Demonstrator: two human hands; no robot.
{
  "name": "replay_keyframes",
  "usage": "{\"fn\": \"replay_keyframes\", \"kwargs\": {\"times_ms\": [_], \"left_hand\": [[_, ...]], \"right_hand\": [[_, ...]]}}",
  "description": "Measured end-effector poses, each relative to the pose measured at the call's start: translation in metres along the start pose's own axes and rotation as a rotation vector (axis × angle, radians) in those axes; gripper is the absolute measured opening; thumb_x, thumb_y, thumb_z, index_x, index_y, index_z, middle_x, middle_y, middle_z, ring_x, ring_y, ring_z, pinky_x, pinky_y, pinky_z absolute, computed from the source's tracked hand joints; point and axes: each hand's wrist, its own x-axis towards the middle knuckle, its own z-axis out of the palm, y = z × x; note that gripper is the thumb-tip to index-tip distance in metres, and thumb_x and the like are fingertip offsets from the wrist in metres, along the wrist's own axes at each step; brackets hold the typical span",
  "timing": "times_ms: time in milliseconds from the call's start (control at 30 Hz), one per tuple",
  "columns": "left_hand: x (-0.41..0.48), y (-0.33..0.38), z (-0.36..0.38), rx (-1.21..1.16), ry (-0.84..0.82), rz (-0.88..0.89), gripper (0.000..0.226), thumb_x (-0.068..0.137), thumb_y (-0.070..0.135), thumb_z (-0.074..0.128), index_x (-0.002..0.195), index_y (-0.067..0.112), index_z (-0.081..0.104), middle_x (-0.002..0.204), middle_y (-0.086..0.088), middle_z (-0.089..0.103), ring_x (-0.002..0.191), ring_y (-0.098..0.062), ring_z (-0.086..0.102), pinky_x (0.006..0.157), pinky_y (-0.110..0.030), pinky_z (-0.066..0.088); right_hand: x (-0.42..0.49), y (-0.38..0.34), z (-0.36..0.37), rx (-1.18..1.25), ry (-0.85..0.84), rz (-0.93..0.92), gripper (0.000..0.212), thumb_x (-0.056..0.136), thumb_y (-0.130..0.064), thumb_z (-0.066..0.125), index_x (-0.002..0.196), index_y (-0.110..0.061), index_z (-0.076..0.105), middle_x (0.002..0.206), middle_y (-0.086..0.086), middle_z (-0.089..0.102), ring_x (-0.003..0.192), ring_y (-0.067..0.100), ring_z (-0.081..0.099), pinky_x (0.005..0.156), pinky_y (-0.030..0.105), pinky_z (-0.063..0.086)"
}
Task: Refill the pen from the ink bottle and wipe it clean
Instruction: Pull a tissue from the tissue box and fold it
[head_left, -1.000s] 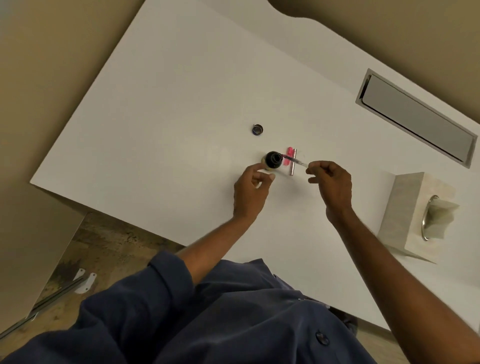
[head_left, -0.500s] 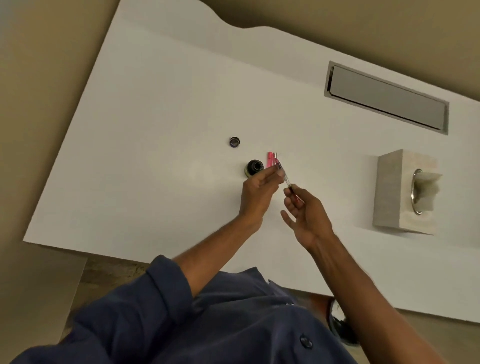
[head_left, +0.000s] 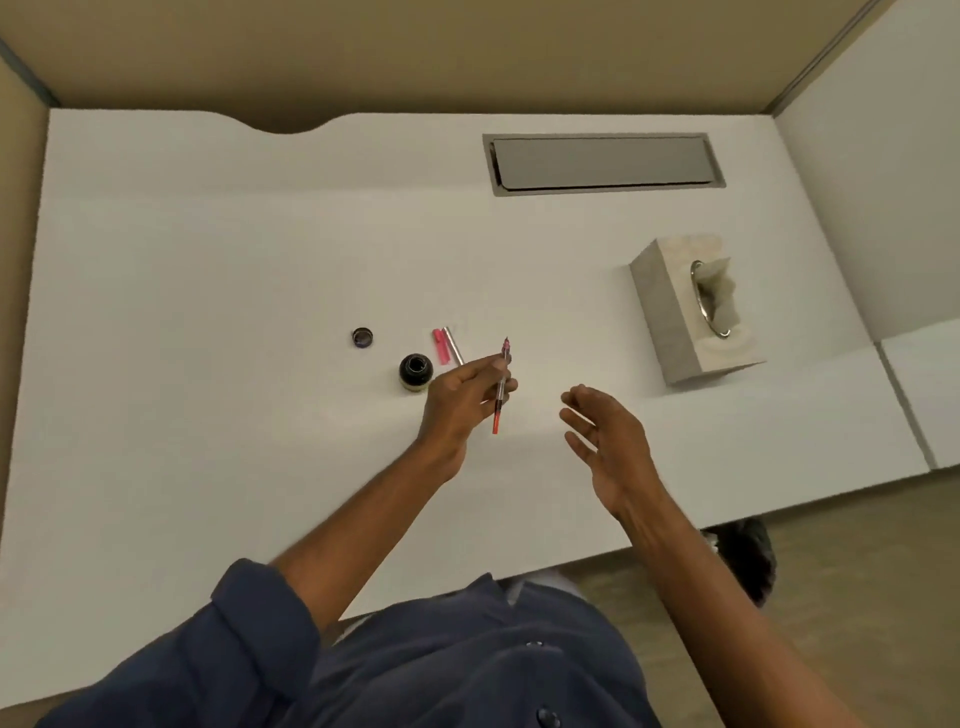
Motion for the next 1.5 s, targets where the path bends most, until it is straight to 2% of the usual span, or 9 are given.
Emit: {"fn": "replay_keyframes", "kwargs": {"times_ms": [133, 300, 467, 733, 967, 1100, 1267, 1367, 1500], "left_hand": [[0.005, -0.005, 0.017, 0.022, -0.029, -0.031, 0.013, 0.093, 0.018, 0.072, 0.100, 0.012, 0.080, 0.092, -0.008, 0.075, 0.094, -0.022, 0.075, 0.090, -0.033, 0.060], [0.009, -0.018, 0.049, 0.014, 0.038, -0.044, 0.018, 0.091, 0.017, 0.072, 0.104, 0.006, 0.078, 0.093, -0.011, 0.075, 0.092, -0.022, 0.076, 0.086, -0.031, 0.061], [0.010, -0.034, 0.083, 0.018, 0.087, -0.030, 0.019, 0.092, 0.015, 0.070, 0.106, 0.003, 0.078, 0.096, -0.012, 0.074, 0.093, -0.024, 0.075, 0.089, -0.033, 0.060], [0.008, -0.053, 0.117, -0.009, 0.160, -0.038, 0.021, 0.092, 0.018, 0.072, 0.106, 0.004, 0.078, 0.098, -0.014, 0.074, 0.095, -0.027, 0.074, 0.093, -0.038, 0.058], [0.014, -0.054, 0.122, -0.017, 0.190, -0.024, 0.023, 0.091, 0.017, 0.073, 0.108, 0.002, 0.077, 0.097, -0.013, 0.075, 0.094, -0.028, 0.074, 0.092, -0.038, 0.059], [0.017, -0.052, 0.128, -0.011, 0.174, -0.025, 0.020, 0.091, 0.017, 0.072, 0.107, 0.006, 0.078, 0.097, -0.010, 0.074, 0.093, -0.026, 0.074, 0.092, -0.037, 0.058], [0.015, -0.053, 0.126, -0.029, 0.164, -0.022, 0.023, 0.091, 0.018, 0.073, 0.109, 0.005, 0.077, 0.097, -0.010, 0.075, 0.094, -0.026, 0.075, 0.091, -0.036, 0.059], [0.015, -0.050, 0.120, -0.035, 0.180, -0.012, 0.022, 0.091, 0.019, 0.073, 0.108, 0.005, 0.077, 0.093, -0.009, 0.076, 0.093, -0.025, 0.075, 0.092, -0.037, 0.058], [0.017, -0.050, 0.112, -0.029, 0.192, -0.011, 0.024, 0.090, 0.019, 0.074, 0.108, 0.004, 0.077, 0.092, -0.008, 0.078, 0.093, -0.025, 0.075, 0.092, -0.038, 0.058]], "right_hand": [[0.031, -0.036, -0.067, -0.112, 0.209, -0.221, 0.012, 0.094, -0.022, 0.074, 0.106, -0.017, 0.074, 0.103, -0.001, 0.075, 0.097, 0.013, 0.070, 0.092, 0.033, 0.052], [0.096, -0.099, -0.139, -0.335, 0.459, -0.552, 0.041, 0.086, -0.028, 0.084, 0.118, -0.010, 0.065, 0.113, 0.002, 0.070, 0.090, 0.014, 0.067, 0.079, 0.026, 0.052], [0.168, -0.142, -0.169, -0.780, 0.373, -0.621, 0.073, 0.081, -0.039, 0.086, 0.141, -0.018, 0.051, 0.122, -0.007, 0.059, 0.100, 0.013, 0.060, 0.085, 0.031, 0.047], [0.211, -0.177, -0.184, -0.899, 0.287, -0.691, 0.021, 0.088, -0.024, 0.075, 0.108, -0.019, 0.078, 0.087, -0.002, 0.073, 0.091, 0.023, 0.071, 0.076, 0.024, 0.042], [0.215, -0.193, -0.199, -0.748, 0.044, -0.529, 0.036, 0.077, -0.045, 0.089, 0.098, -0.019, 0.077, 0.084, -0.004, 0.072, 0.079, 0.012, 0.066, 0.074, 0.028, 0.050], [0.218, -0.198, -0.204, -0.399, -0.039, -0.194, 0.052, 0.085, -0.060, 0.075, 0.114, -0.016, 0.073, 0.113, -0.001, 0.068, 0.106, 0.018, 0.063, 0.088, 0.041, 0.053], [0.225, -0.193, -0.207, -0.207, -0.023, 0.009, 0.022, 0.091, -0.022, 0.080, 0.098, -0.013, 0.062, 0.096, 0.006, 0.057, 0.083, 0.020, 0.055, 0.068, 0.029, 0.050], [0.228, -0.194, -0.206, -0.174, -0.017, 0.003, 0.029, 0.089, -0.003, 0.078, 0.080, -0.015, 0.054, 0.077, 0.005, 0.048, 0.063, 0.016, 0.043, 0.061, 0.025, 0.043], [0.233, -0.197, -0.208, -0.220, 0.024, -0.093, 0.030, 0.087, 0.002, 0.079, 0.110, -0.009, 0.061, 0.077, 0.005, 0.057, 0.060, 0.014, 0.046, 0.063, 0.022, 0.047]]}}
